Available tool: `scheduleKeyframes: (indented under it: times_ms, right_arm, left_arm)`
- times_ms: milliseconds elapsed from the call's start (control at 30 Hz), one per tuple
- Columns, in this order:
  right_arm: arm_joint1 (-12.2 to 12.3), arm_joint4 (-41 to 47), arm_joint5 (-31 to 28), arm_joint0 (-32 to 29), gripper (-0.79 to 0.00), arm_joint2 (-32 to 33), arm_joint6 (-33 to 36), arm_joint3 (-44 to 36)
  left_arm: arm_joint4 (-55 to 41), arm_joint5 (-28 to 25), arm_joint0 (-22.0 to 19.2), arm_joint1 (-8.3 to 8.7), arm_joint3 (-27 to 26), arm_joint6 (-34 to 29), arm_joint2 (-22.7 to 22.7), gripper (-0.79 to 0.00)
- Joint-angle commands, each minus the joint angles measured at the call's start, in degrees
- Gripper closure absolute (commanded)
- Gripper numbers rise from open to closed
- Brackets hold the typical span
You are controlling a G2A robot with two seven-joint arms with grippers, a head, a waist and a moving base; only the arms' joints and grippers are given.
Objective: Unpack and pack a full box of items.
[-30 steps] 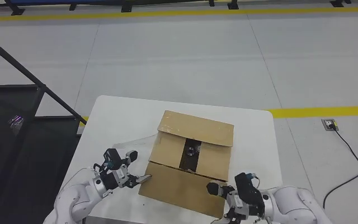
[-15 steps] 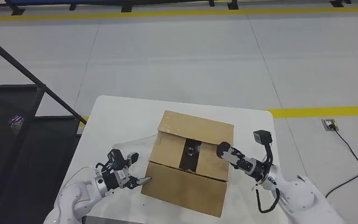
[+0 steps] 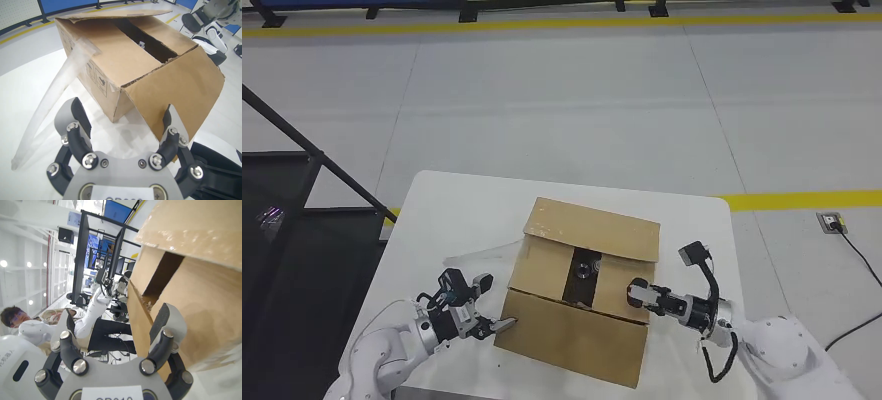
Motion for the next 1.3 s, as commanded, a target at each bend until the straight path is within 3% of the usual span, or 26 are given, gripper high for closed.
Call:
scheduleKeyframes:
  times_ms: [0, 100, 333, 500, 700, 1033, 1267]
  right_arm:
    - [-0.5, -0.3, 4.5, 2.0, -0.785, -1.4, -2.4, 1.9]
    - [-1.3, 0.1, 6.6, 4.8, -0.785, -3.1, -5.3, 3.6]
    - [-2.7, -1.3, 3.7, 7.6, -0.785, -3.2, -15.9, 4.0]
    - [-3.8, -5.5, 8.6, 12.5, -0.785, -4.2, -24.1, 5.2]
    - [-6.2, -8.8, 13.1, 21.6, -0.785, -8.3, -30.6, 13.5]
    - [-11.7, -8.4, 16.0, 34.0, -0.785, -18.5, -31.0, 32.1]
    - [-13.5, -4.9, 8.3, 35.2, -0.785, -18.9, -29.2, 37.2]
  left_arm:
    - [0.0, -0.1, -0.1, 0.07, 0.0, -0.1, 0.2, -0.785]
    - [0.0, 0.1, -0.1, 0.17, -0.1, -0.1, 0.3, -0.785]
    - [-0.2, 0.4, 0.1, 0.4, 0.0, 0.2, 0.4, -0.785]
    - [-0.4, 0.3, -0.1, 0.5, 0.0, 0.3, 0.9, -0.785]
    - [-0.4, 0.3, -0.4, 0.6, 0.3, 0.0, 1.8, -0.785]
    - [-0.9, 0.3, -0.3, 0.8, 0.8, 0.1, 2.6, -0.785]
    - [-1.0, 0.6, 0.4, 1.09, -0.1, 0.7, 2.1, -0.785]
